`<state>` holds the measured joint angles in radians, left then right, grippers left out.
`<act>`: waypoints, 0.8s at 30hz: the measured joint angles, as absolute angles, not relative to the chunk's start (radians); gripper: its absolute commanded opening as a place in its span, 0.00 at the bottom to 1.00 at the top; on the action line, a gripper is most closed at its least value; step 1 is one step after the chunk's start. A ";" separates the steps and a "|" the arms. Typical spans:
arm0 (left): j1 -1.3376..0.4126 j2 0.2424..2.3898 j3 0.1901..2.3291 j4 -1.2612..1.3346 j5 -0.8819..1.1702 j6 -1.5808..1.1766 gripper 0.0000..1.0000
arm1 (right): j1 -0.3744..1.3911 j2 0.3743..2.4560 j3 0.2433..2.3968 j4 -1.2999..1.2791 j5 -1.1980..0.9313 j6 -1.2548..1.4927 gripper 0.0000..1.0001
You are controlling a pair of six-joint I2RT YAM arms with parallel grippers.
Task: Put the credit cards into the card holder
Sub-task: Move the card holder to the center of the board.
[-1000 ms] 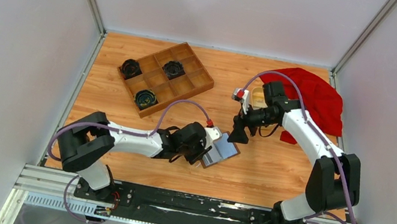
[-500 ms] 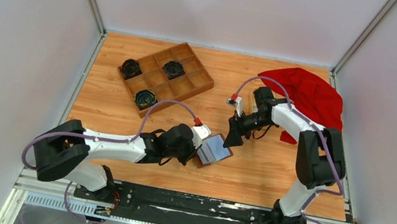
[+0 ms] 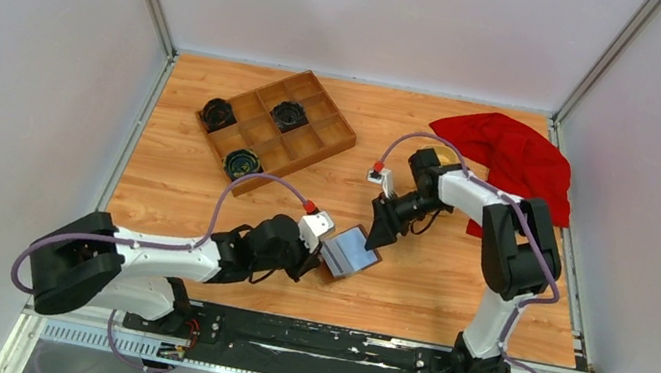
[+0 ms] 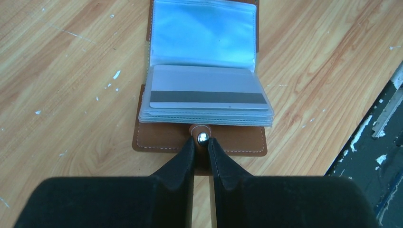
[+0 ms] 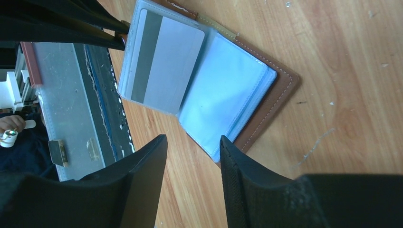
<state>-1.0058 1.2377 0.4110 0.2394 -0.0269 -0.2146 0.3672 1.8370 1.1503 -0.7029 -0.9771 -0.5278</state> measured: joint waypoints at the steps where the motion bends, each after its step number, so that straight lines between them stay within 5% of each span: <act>1: -1.006 1.222 0.397 0.248 -0.026 -0.217 0.06 | 0.372 1.840 1.151 -0.703 -0.977 -0.524 0.44; 13: -1.006 1.083 0.241 0.411 -0.016 -0.221 0.03 | 0.432 1.916 1.169 -0.698 -0.910 -0.477 0.39; 24: -1.006 1.051 0.176 0.531 -0.052 -0.237 0.05 | 0.439 1.901 1.187 -0.716 -0.889 -0.497 0.46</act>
<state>-1.0058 1.0512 0.1764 0.5312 -0.0521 -0.2375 0.4385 1.9011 1.1873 -0.7162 -0.8886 -0.4973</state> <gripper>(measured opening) 0.131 0.429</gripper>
